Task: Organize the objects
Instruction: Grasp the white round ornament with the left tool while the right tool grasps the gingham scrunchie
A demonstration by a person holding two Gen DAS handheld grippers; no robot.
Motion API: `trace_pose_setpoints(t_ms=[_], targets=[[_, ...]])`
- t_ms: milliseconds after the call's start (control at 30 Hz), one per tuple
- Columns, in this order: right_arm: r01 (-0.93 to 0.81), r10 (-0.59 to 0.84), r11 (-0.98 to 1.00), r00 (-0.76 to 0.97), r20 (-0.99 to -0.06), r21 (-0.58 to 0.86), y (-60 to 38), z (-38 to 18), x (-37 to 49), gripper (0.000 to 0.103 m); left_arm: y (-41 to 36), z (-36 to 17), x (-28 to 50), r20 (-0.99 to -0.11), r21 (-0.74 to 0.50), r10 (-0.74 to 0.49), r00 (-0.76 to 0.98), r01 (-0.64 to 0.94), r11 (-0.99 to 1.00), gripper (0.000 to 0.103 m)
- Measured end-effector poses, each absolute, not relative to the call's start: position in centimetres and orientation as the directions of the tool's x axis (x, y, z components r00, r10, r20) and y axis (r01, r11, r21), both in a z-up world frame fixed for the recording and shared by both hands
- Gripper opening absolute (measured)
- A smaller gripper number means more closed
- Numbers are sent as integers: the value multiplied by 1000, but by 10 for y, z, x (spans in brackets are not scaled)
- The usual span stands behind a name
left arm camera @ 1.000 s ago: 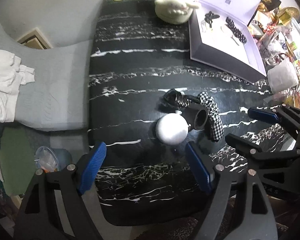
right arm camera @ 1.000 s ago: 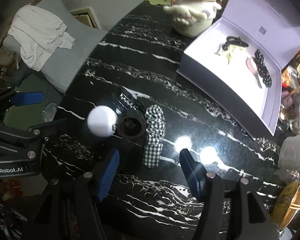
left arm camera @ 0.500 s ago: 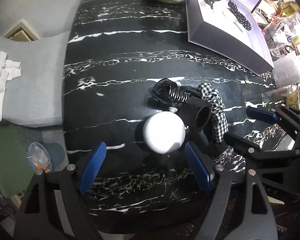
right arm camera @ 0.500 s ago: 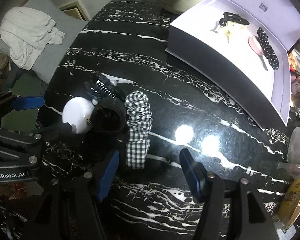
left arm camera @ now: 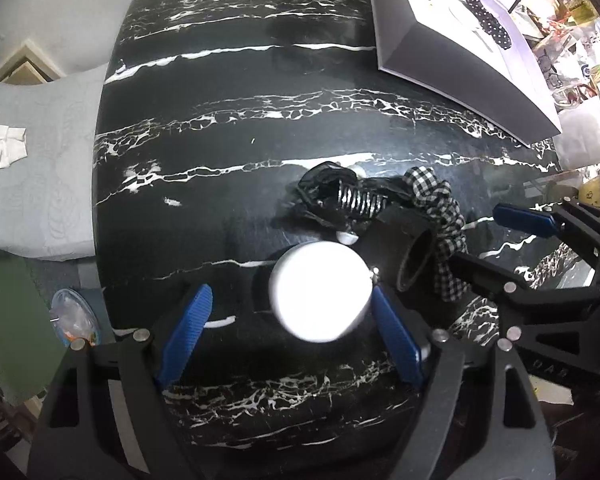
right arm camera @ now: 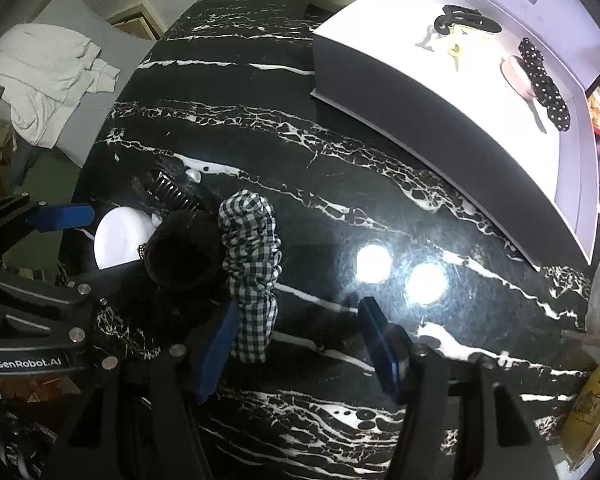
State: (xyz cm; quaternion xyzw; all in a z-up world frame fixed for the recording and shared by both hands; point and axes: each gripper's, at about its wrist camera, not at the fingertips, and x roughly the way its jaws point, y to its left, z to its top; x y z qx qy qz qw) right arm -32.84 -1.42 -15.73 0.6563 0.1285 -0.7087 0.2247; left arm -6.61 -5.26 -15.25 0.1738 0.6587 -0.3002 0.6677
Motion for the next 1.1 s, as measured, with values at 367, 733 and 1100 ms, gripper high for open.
trace_pose_setpoints(t_ms=[367, 733, 1100], targets=[[497, -200, -854, -39, -979, 154, -22, -154, -335, 59, -42, -155, -53, -978, -172, -207, -15, 614, 770, 75], [482, -212, -858, -21, -977, 177, -23, -166, -334, 47, -41, -160, -50, -965, -231, -259, -38, 590, 774, 53], [471, -196, -869, -44, -980, 153, -10, -166, -317, 27, -36, -160, -65, -957, -237, -288, -23, 631, 738, 51]])
